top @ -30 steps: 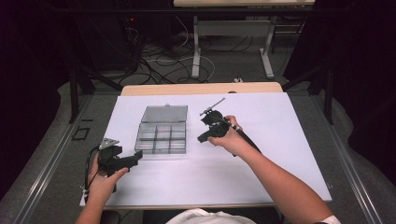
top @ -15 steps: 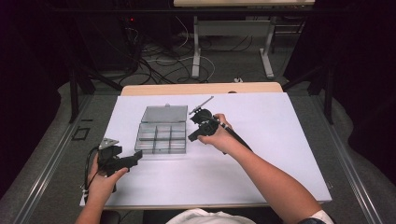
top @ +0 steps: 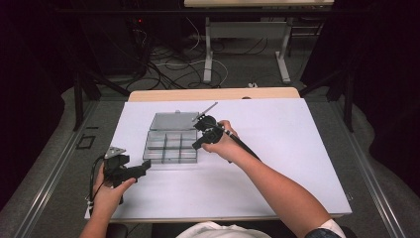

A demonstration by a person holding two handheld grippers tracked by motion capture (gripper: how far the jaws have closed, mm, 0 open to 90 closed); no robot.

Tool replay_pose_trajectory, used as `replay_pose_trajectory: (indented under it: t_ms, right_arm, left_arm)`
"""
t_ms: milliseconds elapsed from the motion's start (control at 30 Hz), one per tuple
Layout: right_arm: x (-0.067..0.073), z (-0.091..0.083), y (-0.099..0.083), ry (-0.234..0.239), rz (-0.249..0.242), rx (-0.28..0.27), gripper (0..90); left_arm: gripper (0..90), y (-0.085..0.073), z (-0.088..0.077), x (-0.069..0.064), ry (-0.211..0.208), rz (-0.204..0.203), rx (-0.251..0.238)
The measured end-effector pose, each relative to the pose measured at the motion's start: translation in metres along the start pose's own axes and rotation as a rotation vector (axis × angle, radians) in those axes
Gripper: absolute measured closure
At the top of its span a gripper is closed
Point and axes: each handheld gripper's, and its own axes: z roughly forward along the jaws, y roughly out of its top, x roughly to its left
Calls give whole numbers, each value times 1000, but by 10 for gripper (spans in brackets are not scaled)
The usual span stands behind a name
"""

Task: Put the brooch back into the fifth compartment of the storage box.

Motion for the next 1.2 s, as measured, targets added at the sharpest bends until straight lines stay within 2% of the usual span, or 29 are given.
replay_pose_trajectory:
  t_ms: [33, 67, 100, 133, 167, 200, 233, 467, 500, 533, 567, 667, 700, 733, 900, 1000, 1033, 1067, 1133, 1200]
  right_arm:
    - [1, 1, 0, -4, 14, 2, 791]
    - [-1, 3, 1, -3, -17, 2, 792]
    - [0, 7, 1, -2, 2, -27, 791]
    - [0, 6, 2, -3, -10, 3, 791]
    - [0, 8, 3, 2, -3, -1, 791]
    - [1, 12, 2, 6, 9, -38, 791]
    - [1, 12, 3, 7, -3, -17, 791]
    - [3, 20, 5, 15, -4, -41, 791]
    - [2, 20, 6, 15, -29, -44, 791]
    - [4, 21, 5, 18, -8, -50, 791]
    - [2, 23, 6, 18, -29, -62, 791]
    - [4, 24, 6, 25, -16, -59, 791]
    - [3, 26, 6, 25, -42, -74, 791]
    - [2, 25, 7, 23, -57, -57, 791]
    - [4, 29, 8, 19, -56, -63, 791]
    - [5, 32, 8, 25, -61, -81, 792]
    - [6, 34, 8, 30, -60, -105, 791]
    - [6, 33, 8, 33, -68, -85, 791]
    - [6, 35, 8, 31, -86, -91, 791]
    - [9, 40, 8, 34, -69, -130, 791]
  left_arm:
    - [100, 0, 0, 0, 1, 0, 1]
    - [100, 0, 0, 0, 2, -1, 0]
    - [100, 0, 0, 0, 1, -1, 1]
    - [100, 0, 0, 0, 1, -1, 1]
    - [100, 0, 0, 0, 1, -1, 1]
    - [100, 0, 0, 0, -2, 1, 0]
    - [100, 0, 0, 0, -2, 0, 1]
    - [100, 0, 0, 0, -4, 0, 1]
    - [100, 0, 1, 0, -5, -1, 1]
    - [100, 0, 1, 0, -5, -1, 3]
    - [100, 0, 1, 0, -5, 0, 3]
    - [101, -1, 1, 0, -4, -2, -7]
    - [101, -1, 1, 0, -4, -3, -7]
    - [101, -1, 1, 0, -4, -2, -7]
    - [101, 0, 1, 0, -7, 0, 4]
    - [101, 0, 1, 0, -7, -1, 5]
    - [101, 0, 1, 0, -7, -1, 5]
    - [101, 0, 1, 0, -8, 3, 9]
    - [101, -1, 2, 0, -5, 1, 5]
    - [101, -1, 2, 0, -7, 1, 5]
